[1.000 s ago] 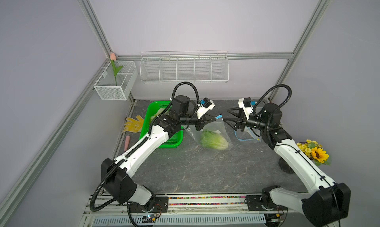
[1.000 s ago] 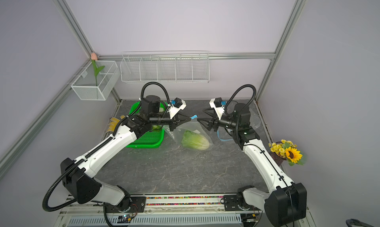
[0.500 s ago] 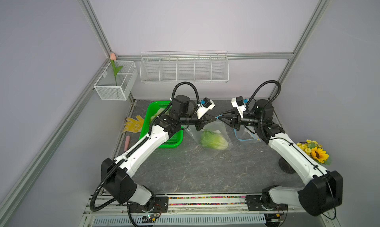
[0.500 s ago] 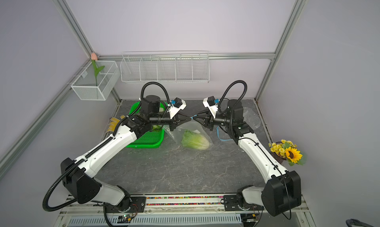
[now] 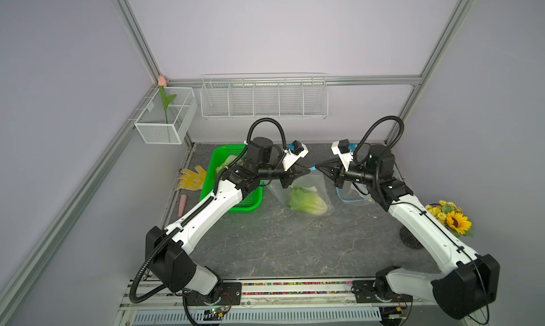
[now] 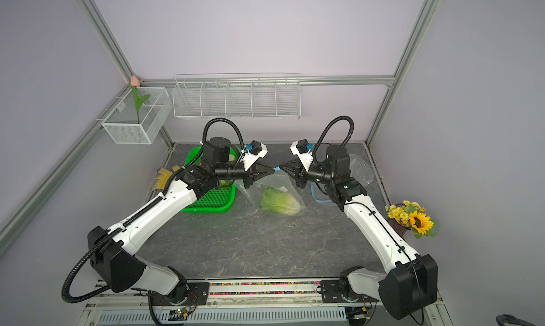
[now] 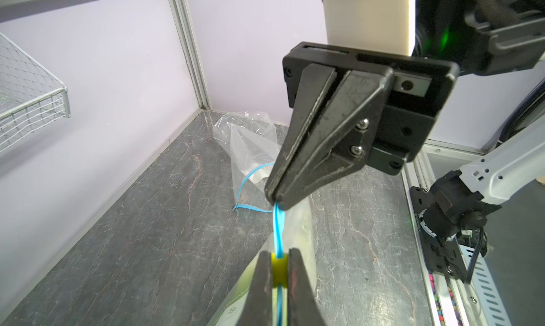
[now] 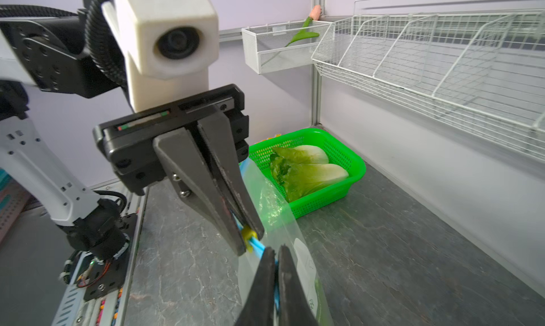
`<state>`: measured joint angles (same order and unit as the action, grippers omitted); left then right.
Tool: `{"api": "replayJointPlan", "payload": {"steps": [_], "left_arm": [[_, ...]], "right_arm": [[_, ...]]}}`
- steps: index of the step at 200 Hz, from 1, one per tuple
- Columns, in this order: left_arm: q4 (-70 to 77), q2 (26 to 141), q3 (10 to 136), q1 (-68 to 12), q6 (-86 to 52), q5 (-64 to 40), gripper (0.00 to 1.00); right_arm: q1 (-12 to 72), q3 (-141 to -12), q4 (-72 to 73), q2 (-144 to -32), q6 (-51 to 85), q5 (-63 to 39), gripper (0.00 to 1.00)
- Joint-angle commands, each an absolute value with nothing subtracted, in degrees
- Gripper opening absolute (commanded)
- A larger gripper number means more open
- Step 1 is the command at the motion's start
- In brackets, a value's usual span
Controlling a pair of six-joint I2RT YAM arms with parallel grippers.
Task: Open the zip-top bag and take out the chinese cabbages
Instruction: Unzip the zipper on the zipper food storage bag.
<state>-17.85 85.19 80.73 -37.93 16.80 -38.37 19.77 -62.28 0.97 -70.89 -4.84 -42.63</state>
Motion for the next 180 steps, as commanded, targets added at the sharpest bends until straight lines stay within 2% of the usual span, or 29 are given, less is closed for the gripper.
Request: {"api": "replayJointPlan", "payload": {"steps": [1, 103, 180], "left_arm": [[-20.0, 84.4, 79.8, -37.4, 17.9, -37.5, 0.01], [-23.3, 81.0, 76.8, -35.5, 19.4, -33.6, 0.01], [-25.5, 76.1, 74.0, -33.4, 19.4, -31.0, 0.01]], "right_arm": [[18.3, -61.0, 0.6, -68.9, -7.4, -32.2, 0.07], [9.8, -60.3, 2.3, -67.1, -5.4, -33.2, 0.07], [6.5, -62.8, 3.7, -69.4, -5.4, -33.5, 0.07]]}}
